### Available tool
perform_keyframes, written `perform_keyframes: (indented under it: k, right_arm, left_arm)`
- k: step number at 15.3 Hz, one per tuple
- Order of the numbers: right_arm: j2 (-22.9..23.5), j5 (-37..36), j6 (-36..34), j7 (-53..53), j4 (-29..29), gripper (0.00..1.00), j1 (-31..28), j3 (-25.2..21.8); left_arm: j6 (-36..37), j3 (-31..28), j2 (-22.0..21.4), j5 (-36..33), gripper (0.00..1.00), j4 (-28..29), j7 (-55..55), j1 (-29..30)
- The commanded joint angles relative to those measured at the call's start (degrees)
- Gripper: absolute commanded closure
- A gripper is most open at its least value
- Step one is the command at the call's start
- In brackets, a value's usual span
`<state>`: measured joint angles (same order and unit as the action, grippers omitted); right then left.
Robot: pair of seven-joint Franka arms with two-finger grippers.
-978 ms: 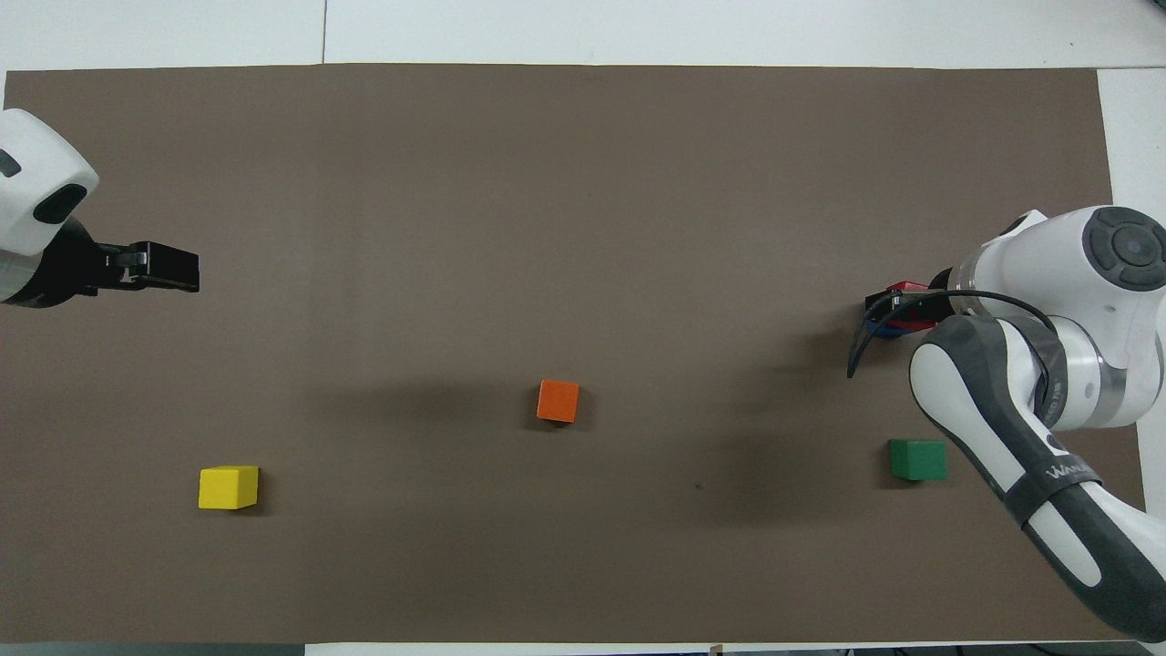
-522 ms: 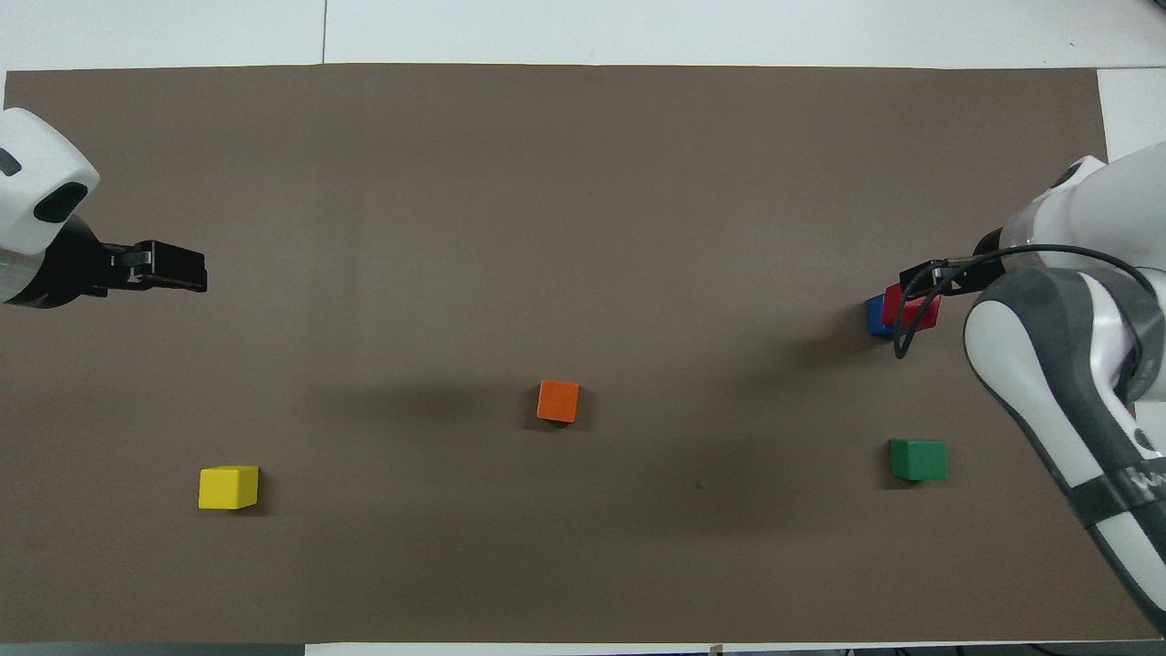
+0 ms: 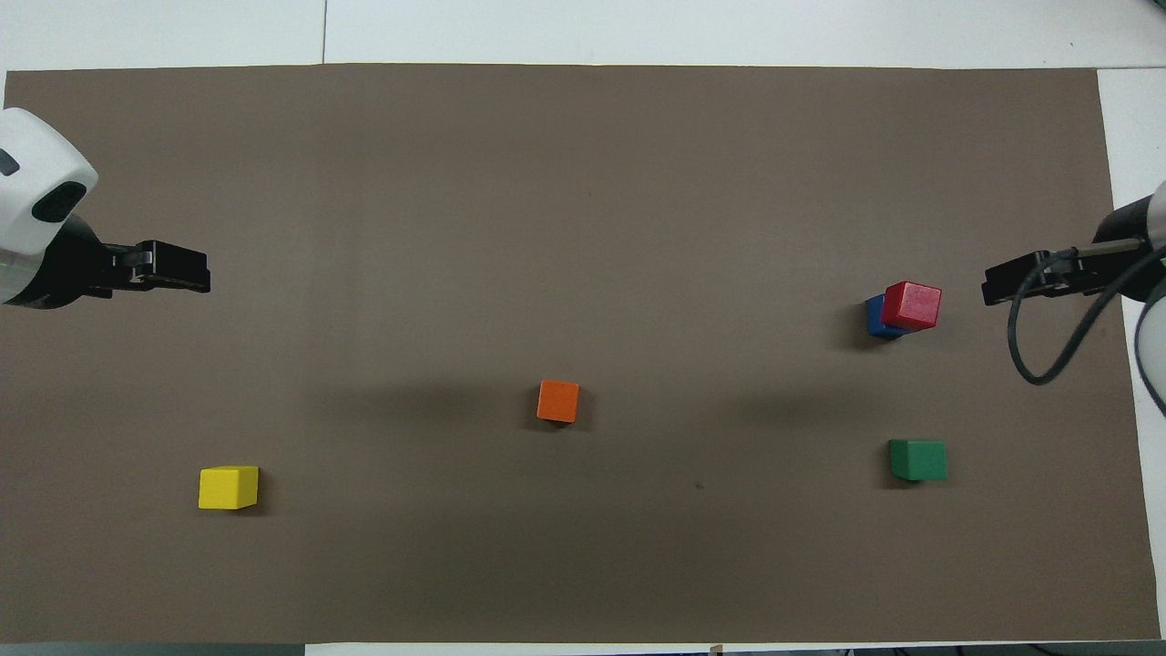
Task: Transfer red block to right arm and stack on blue block
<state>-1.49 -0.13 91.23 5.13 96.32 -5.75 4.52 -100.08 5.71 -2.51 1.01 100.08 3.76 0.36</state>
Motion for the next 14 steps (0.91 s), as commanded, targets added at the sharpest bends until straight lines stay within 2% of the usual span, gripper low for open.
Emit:
perform_keyframes:
  k: [1, 5, 8, 14]
  right_arm:
    - [-1.3, 1.3, -5.0, 2.0, -1.9, 0.00, -0.8, -0.6]
    - [-3.1, 0.8, -6.5, 1.7, -1.8, 0.00, 0.1, -1.7]
    - [-2.4, 0.0, -5.7, 1.7, -2.1, 0.00, 6.7, -8.9]
    - [-2.4, 0.0, -5.6, 1.8, -2.0, 0.00, 7.0, -9.9]
  left_arm:
    - [1.2, 0.0, -1.1, 0.8, 0.00, 0.3, -0.2, 0.6]
    - [1.2, 0.0, -1.1, 0.8, 0.00, 0.3, -0.2, 0.5]
    - [1.2, 0.0, -1.1, 0.8, 0.00, 0.3, -0.2, 0.5]
    - [1.2, 0.0, -1.1, 0.8, 0.00, 0.3, -0.2, 0.5]
